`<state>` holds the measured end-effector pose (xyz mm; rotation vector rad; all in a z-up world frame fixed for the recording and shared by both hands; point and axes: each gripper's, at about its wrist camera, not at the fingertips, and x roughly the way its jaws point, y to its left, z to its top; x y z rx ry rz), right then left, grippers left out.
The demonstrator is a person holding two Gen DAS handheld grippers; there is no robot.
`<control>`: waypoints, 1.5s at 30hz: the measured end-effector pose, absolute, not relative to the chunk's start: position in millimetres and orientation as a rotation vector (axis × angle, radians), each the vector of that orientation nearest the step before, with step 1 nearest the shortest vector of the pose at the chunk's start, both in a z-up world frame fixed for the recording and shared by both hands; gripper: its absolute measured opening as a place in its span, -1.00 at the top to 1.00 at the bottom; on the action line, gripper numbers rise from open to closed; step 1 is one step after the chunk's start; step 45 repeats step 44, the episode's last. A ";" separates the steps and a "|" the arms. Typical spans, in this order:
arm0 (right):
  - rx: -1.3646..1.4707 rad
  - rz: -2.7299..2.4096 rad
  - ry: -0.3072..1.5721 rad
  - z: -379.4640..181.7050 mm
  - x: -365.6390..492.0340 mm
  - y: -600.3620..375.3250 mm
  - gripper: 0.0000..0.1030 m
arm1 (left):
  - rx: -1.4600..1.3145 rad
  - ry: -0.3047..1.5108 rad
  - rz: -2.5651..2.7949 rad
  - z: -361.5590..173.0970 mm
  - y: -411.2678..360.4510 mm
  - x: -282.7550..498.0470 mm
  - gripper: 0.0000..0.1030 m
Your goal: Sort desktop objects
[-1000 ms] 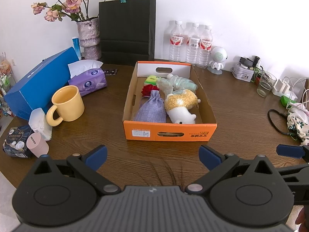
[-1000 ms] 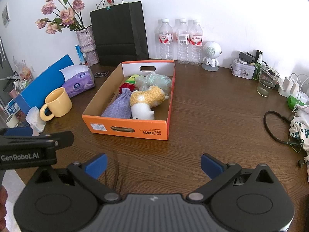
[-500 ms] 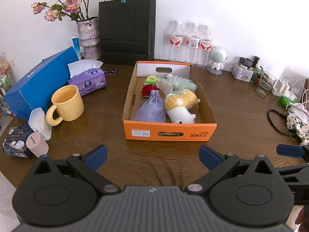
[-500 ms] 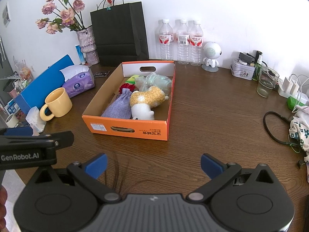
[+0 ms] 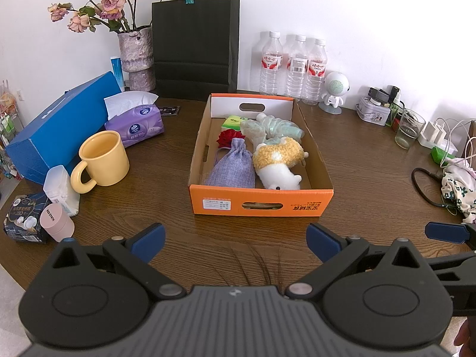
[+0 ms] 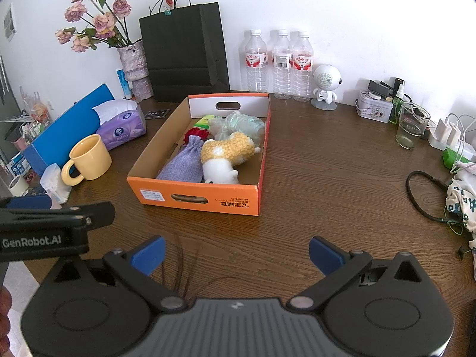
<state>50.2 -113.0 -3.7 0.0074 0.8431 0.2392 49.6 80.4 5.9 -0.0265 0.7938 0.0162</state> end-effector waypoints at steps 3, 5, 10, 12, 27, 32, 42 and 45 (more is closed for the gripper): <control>0.007 0.239 0.844 -3.6 50.1 -112.9 -1.00 | -0.028 0.795 0.014 5.9 79.9 49.9 -1.00; 0.007 0.239 0.844 -3.4 50.0 -113.1 -1.00 | -0.028 0.794 0.013 5.9 79.7 49.9 -1.00; 0.007 0.240 0.845 -3.9 50.1 -113.2 -1.00 | -0.028 0.794 0.011 5.3 78.4 49.6 -1.00; 0.007 0.240 0.845 -4.2 50.1 -113.4 -1.00 | -0.029 0.793 0.010 4.8 78.5 49.3 -1.00; 0.007 0.241 0.849 -4.9 49.9 -113.4 -1.00 | -0.031 0.798 0.011 3.9 77.0 49.3 -1.00; 0.007 0.240 0.850 -4.7 49.9 -112.4 -1.00 | -0.034 0.796 0.000 3.4 76.5 49.0 -1.00; 0.004 0.242 0.851 -5.2 50.6 -112.6 -1.00 | -0.041 0.799 -0.008 3.2 75.9 49.2 -1.00; 0.004 0.242 0.851 -5.3 50.6 -112.7 -1.00 | -0.038 0.798 -0.006 3.5 75.5 49.4 -1.00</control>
